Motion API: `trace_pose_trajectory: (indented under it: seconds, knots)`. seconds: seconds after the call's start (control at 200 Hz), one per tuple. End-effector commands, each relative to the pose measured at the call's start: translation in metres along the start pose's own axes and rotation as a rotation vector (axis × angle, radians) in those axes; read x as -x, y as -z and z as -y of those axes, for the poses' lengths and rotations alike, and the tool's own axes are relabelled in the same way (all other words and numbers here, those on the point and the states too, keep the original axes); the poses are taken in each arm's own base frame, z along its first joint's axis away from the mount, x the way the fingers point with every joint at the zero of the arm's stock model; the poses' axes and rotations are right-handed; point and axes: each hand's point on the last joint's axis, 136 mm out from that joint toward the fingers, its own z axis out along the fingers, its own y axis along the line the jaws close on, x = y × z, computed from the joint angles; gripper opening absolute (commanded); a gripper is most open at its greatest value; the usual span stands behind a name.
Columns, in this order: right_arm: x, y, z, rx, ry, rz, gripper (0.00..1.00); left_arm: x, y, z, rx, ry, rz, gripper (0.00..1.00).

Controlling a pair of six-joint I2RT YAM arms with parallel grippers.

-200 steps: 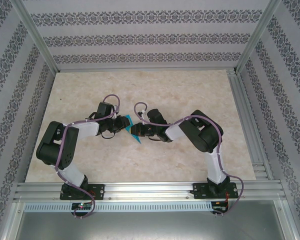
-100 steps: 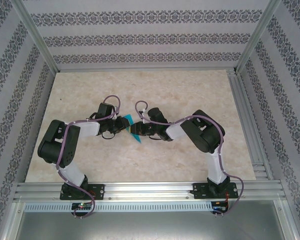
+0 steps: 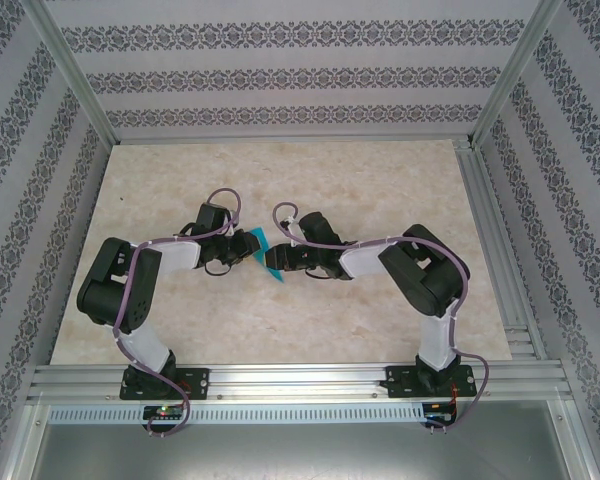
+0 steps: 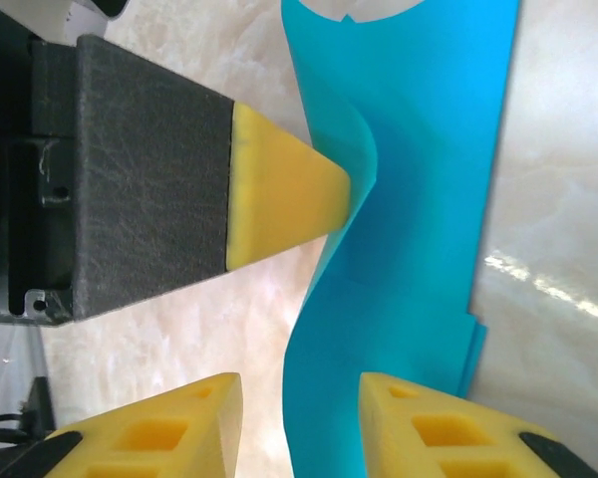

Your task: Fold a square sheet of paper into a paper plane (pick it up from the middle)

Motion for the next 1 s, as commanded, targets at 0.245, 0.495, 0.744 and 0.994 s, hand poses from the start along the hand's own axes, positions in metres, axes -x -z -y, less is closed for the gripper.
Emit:
trace_pose_trajectory:
  seconds: [0.245,0.495,0.744,0.994]
  knots:
    - [-0.011,-0.001,0.002,-0.225,0.308,-0.044,0.45,0.015,-0.003,0.007,-0.018,0.002,0.03,0.26]
    - [-0.004,-0.001,0.0,-0.336,0.427,-0.038,0.44,0.015,-0.002,0.009,-0.019,-0.001,0.028,0.26]
    - [-0.004,-0.01,0.0,-0.383,0.499,-0.059,0.42,0.016,-0.002,0.009,-0.018,0.001,0.027,0.25]
    - [-0.009,-0.019,0.002,-0.406,0.537,-0.08,0.42,0.017,-0.002,0.01,-0.018,0.004,0.027,0.25]
